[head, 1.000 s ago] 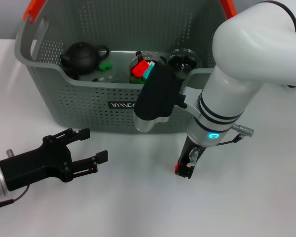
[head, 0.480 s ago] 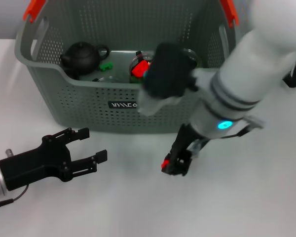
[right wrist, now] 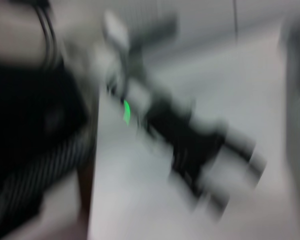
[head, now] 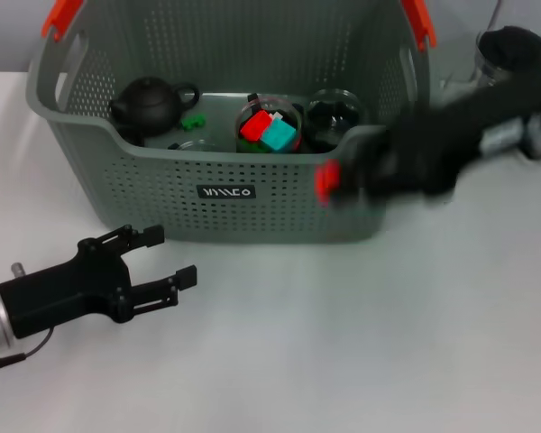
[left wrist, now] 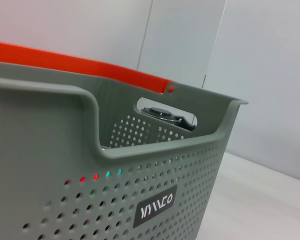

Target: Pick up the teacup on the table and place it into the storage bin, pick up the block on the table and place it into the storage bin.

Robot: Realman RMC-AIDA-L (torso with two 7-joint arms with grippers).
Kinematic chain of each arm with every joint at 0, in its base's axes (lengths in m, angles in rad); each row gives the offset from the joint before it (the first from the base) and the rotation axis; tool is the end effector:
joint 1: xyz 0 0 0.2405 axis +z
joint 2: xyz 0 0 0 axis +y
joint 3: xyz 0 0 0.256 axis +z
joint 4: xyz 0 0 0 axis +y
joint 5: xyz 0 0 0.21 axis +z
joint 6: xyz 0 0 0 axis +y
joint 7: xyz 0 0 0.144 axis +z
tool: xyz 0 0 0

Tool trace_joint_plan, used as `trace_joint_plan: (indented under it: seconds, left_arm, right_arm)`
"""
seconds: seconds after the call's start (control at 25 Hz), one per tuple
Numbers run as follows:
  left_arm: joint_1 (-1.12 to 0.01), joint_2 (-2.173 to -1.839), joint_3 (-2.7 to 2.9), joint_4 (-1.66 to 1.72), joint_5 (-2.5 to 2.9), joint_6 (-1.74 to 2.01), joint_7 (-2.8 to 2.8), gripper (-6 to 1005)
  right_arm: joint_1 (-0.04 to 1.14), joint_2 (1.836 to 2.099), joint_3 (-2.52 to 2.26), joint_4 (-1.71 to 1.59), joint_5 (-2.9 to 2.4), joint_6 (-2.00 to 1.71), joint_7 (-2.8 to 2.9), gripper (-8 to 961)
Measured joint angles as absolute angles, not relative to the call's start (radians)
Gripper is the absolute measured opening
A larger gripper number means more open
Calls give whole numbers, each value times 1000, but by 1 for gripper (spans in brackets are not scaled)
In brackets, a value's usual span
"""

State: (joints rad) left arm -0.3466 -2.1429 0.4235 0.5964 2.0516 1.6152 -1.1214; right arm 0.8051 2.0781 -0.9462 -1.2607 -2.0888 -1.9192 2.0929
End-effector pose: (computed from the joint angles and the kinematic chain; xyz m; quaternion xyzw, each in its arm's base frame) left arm -0.3183 0.2645 -0.0081 -0.8997 -0.2448 -0.2898 0.2160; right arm 0.0903 0.3485 0.0457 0.9874 -0.1274 -0.0871 0.0344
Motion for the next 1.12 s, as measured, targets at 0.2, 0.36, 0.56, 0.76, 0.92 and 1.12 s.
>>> trace_joint_plan:
  seconds: [0.2,0.36,0.56,0.76,0.92,1.12]
  left_arm:
    - [-352,-2143,423,599,2051,1618,-1121,797]
    - [-362,-2142,423,601,2050,1625,-1140,796]
    - [-368,-2140,424,603,2050,1625,-1157,796]
    - [-368,-2143,423,603,2049,1626,-1157,795]
    - [-363,-2146,423,603,2049,1626,-1155,794]
    - [-360,-2144,424,603,2049,1627,-1156,794]
  right_arm:
    - [808,2064,-843,-1270,-2004,-1658,2099,204]
    - [866,2065,-956,-1246,-2140,-1383,2201,205]
    - [1039,2071,-1078,-1053,-2394,-1226,2308,206]
    - [1205,2076,-1094,-756,-2528,-1131,2308,206]
    - [1245,2093,-1108,-672,-2554,-1077,2298,207]
    - [1170,2097,-1120,-830,-2486,-1137,2285,401]
